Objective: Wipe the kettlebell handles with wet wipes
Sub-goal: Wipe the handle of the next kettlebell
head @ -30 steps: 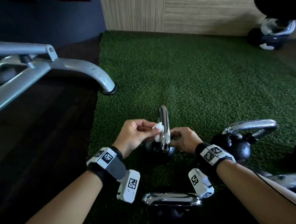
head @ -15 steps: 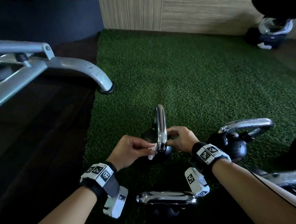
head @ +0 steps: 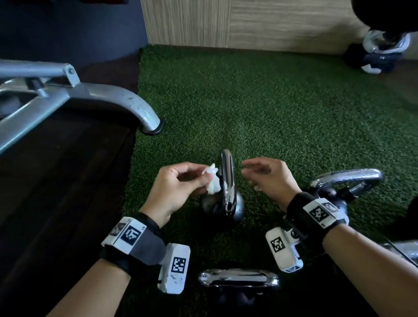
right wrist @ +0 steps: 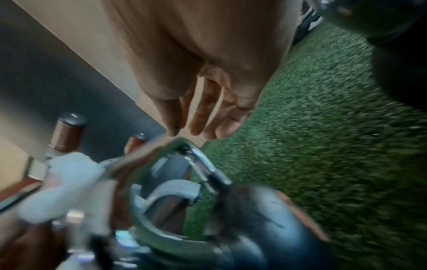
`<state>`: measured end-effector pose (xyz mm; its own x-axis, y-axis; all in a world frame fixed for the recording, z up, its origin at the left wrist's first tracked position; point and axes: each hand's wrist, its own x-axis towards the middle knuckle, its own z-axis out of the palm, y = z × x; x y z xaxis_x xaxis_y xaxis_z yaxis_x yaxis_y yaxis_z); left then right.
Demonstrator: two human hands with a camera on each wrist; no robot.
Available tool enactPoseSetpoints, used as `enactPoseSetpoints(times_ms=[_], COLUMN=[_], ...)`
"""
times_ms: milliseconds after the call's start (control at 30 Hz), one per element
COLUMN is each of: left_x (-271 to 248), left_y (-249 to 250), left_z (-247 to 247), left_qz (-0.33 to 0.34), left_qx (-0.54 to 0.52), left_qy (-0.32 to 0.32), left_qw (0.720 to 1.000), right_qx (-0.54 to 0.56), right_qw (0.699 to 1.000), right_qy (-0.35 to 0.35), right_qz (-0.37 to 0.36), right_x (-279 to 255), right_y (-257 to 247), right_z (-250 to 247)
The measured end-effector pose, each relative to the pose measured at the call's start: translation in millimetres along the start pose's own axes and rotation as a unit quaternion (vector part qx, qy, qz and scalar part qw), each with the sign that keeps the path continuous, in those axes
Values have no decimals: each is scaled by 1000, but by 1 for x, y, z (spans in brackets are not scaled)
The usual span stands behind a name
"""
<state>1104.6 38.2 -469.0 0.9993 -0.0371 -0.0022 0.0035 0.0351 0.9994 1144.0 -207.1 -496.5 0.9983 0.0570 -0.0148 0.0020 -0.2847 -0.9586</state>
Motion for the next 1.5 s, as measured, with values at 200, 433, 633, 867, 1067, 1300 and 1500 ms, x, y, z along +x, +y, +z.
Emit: enactPoseSetpoints(times_ms=[200, 433, 633, 867, 1067, 1300, 1500], left_x=[8, 5, 7, 10, 0, 9, 19], left_y=[33, 38, 28, -88, -95, -64, -71], left_z=[14, 19, 5, 18, 50, 23, 13], left_qz=[-58, -99, -120, -37, 60, 96, 91], left_qx=[-143, -133, -81, 480, 536, 457, 472], left_qy=[6, -34, -79, -245, -103, -169, -209], left_qw=[988, 986, 986, 841, 836, 868, 851], right_qx=[41, -43, -33, 144, 162, 119, 5], right_qw=[987, 980, 988, 985, 982, 982, 987], right_qy=[-106, -36, 38, 94, 71, 97, 77], right_qz=[-113, -191, -145, -14, 70, 113, 142], right_x=[-21, -17, -13, -3, 0, 12, 32], right_y=[-71, -63, -49, -19, 12, 36, 47], right_z=[12, 19, 17, 4, 6, 12, 31])
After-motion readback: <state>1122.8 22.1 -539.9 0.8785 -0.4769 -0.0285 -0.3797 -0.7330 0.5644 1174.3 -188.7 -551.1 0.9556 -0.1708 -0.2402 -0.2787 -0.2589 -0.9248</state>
